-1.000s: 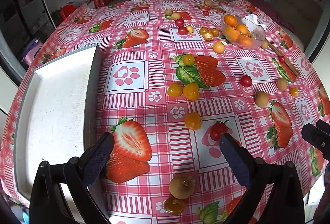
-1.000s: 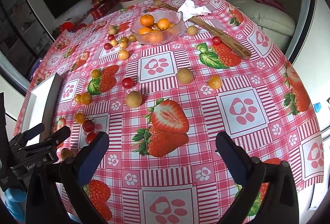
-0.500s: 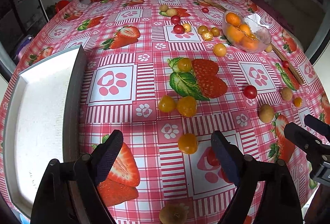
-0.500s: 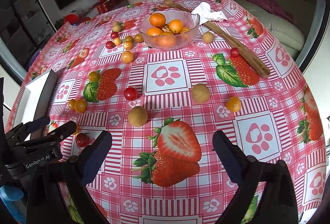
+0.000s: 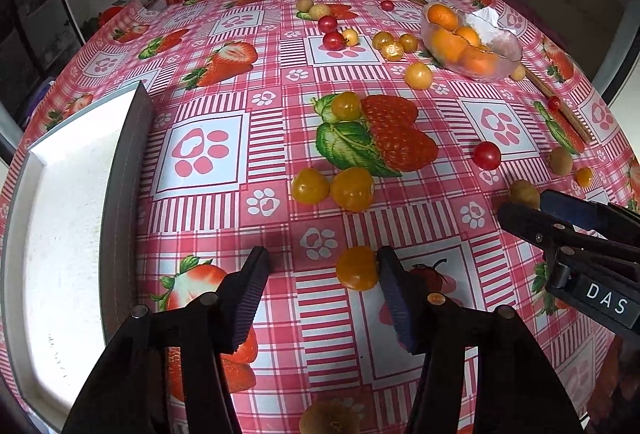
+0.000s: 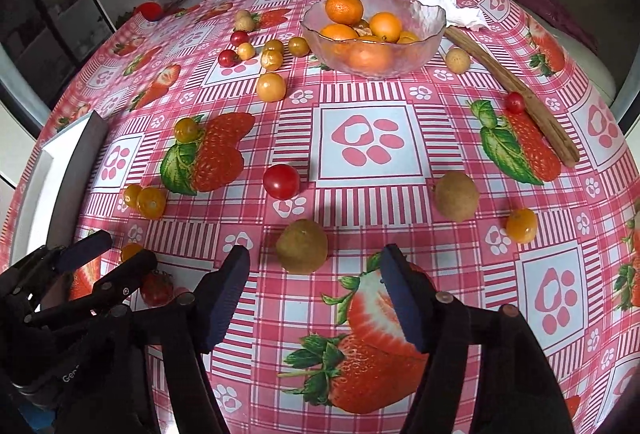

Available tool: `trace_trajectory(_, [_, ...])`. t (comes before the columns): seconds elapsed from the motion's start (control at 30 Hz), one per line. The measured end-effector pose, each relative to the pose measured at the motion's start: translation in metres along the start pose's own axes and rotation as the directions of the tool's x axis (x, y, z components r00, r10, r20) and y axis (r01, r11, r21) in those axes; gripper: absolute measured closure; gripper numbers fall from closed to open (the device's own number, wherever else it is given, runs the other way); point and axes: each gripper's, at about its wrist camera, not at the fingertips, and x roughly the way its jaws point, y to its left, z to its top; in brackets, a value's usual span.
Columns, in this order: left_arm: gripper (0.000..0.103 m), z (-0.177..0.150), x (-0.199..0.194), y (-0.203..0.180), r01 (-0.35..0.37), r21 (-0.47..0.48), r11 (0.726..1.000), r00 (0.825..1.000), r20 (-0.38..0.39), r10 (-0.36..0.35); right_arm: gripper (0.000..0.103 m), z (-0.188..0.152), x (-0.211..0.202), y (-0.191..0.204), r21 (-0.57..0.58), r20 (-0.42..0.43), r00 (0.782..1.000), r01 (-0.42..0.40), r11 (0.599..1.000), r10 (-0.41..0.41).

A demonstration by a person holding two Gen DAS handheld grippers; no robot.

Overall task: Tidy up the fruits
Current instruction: 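Close left tool on yellow tomato while right tool closes on brown fruit, then carry both fruits over the white tray and open both tools to drop them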

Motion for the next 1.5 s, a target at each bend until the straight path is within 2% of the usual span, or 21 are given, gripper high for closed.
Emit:
trace_trajectory(0.03, [0.061, 0.000, -0.001, -0.002, 0.007, 0.007, 1.000, 1.000, 0.006, -0.007, 0.058, 0.000, 0.000, 0.001, -0.006, 0.002, 1.000, -0.002, 1.000, 0.002])
trace_trajectory(0.07, [0.071, 0.000, -0.001, -0.004, 0.015, 0.017, 1.000, 1.000, 0.012, -0.015, 0.073, 0.001, 0.000, 0.001, -0.008, 0.001, 1.000, -0.010, 1.000, 0.010])
trace_trajectory(0.1, [0.080, -0.001, -0.002, -0.007, 0.020, 0.027, 0.999, 1.000, 0.014, -0.020, 0.075, 0.001, 0.000, 0.000, -0.003, -0.001, 1.000, -0.024, 1.000, 0.024])
trace_trajectory(0.17, [0.081, -0.002, -0.003, -0.009, 0.023, 0.038, 0.999, 1.000, 0.015, -0.023, 0.075, 0.001, -0.001, -0.002, 0.012, -0.002, 0.999, -0.035, 0.999, 0.035])
trace_trajectory(0.3, [0.081, -0.005, -0.011, -0.004, 0.087, -0.002, 0.996, 0.996, 0.021, -0.087, 0.075, -0.005, -0.008, -0.007, 0.045, -0.004, 0.997, -0.076, 0.996, 0.076])
trace_trajectory(0.6, [0.081, -0.010, -0.052, 0.016, 0.129, -0.015, 0.992, 0.987, 0.096, -0.127, 0.075, -0.012, -0.035, -0.005, 0.061, 0.009, 0.993, -0.117, 0.991, 0.117])
trace_trajectory(0.7, [0.081, -0.014, -0.063, 0.031, 0.120, -0.025, 0.992, 0.987, 0.110, -0.117, 0.075, -0.012, -0.045, 0.007, 0.043, 0.015, 0.992, -0.129, 0.991, 0.129])
trace_trajectory(0.83, [0.081, -0.023, -0.076, 0.059, 0.098, -0.051, 0.994, 0.988, 0.129, -0.091, 0.075, -0.010, -0.056, 0.033, 0.004, 0.021, 0.987, -0.159, 0.987, 0.159])
trace_trajectory(1.03, [0.081, -0.040, -0.085, 0.112, 0.020, -0.103, 0.994, 0.990, 0.140, -0.005, 0.075, -0.007, -0.061, 0.092, -0.071, 0.005, 0.974, -0.224, 0.972, 0.225])
trace_trajectory(1.27, [0.081, -0.067, -0.079, 0.183, -0.072, -0.205, 0.976, 0.991, 0.099, 0.094, 0.075, -0.009, -0.048, 0.172, -0.179, -0.050, 0.960, -0.281, 0.943, 0.276])
trace_trajectory(1.5, [0.081, -0.088, -0.067, 0.225, -0.118, -0.271, 0.955, 0.990, 0.045, 0.135, 0.075, -0.011, -0.018, 0.244, -0.259, -0.125, 0.946, -0.321, 0.911, 0.298])
